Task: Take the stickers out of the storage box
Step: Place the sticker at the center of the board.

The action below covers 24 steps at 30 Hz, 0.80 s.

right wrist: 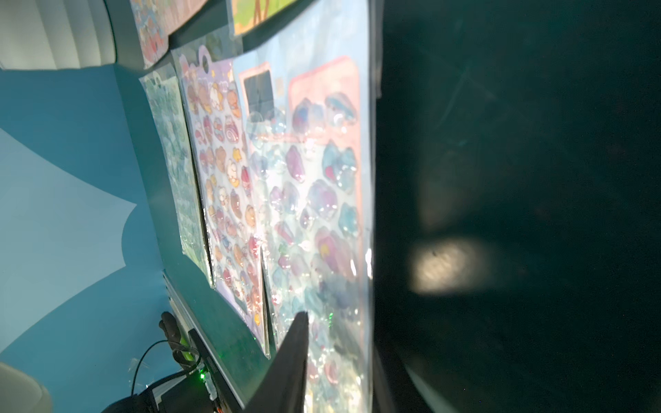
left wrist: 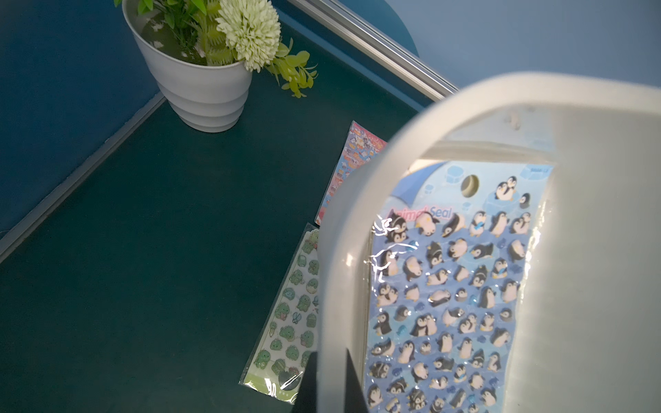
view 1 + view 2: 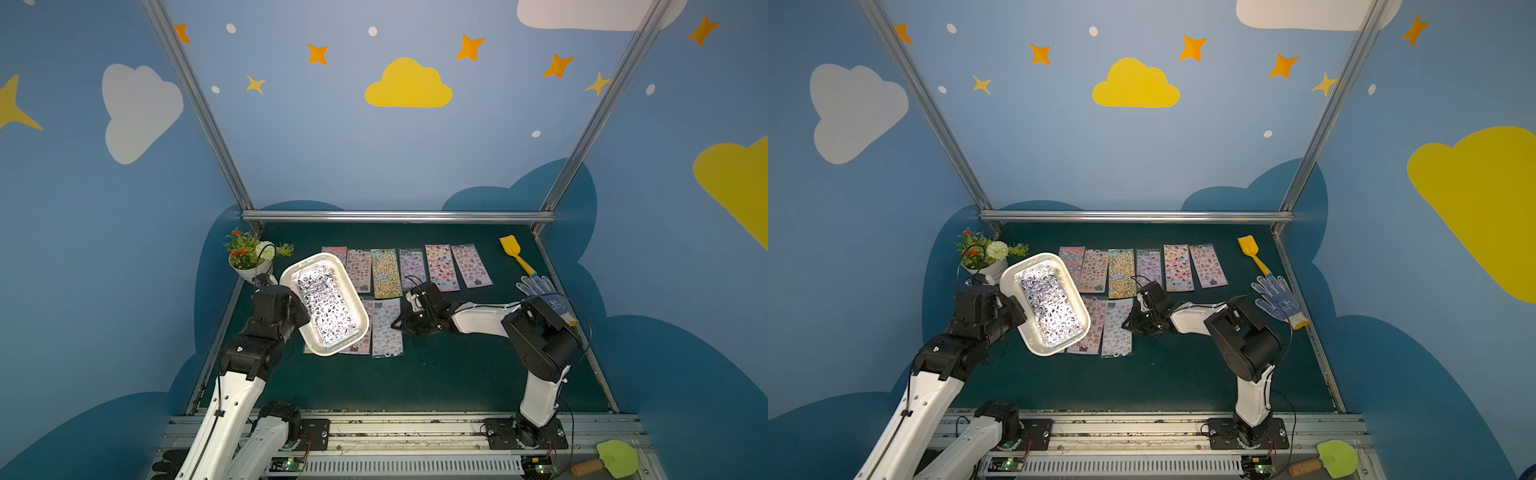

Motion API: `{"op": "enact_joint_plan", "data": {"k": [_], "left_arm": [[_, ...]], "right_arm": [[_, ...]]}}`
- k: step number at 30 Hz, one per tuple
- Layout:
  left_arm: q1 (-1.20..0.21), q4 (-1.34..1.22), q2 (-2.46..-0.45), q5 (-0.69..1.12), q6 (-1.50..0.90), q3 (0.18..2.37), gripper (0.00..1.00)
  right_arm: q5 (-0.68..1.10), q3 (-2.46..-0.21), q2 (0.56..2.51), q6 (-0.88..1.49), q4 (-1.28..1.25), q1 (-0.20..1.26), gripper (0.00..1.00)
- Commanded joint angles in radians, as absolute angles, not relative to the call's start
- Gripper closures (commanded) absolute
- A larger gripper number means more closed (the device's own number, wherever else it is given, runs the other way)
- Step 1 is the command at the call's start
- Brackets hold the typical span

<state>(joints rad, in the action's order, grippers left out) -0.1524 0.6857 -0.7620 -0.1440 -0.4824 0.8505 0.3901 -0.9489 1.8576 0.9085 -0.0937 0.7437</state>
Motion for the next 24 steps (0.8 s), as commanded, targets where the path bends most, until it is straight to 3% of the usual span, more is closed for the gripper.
{"op": "enact_joint_plan", "data": {"k": [1, 12, 24], "left_arm": [[-0.147, 0.663, -0.751, -0.154, -0.480, 0.845, 0.96], [-0.148, 0.661, -0.765, -0.161, -0.481, 0.844, 0.96], [-0.149, 0.673, -0.835, -0.114, -0.504, 0.884, 0.96]], "right_arm": [[0.358, -0.927, 1.805, 0.890, -0.054, 0.733, 0.67], [0.347, -0.903, 1.683, 0.831, 0.030, 0.692, 0.57], [0.311, -0.926, 1.399, 0.626, 0.270, 0.628, 0.51]]}}
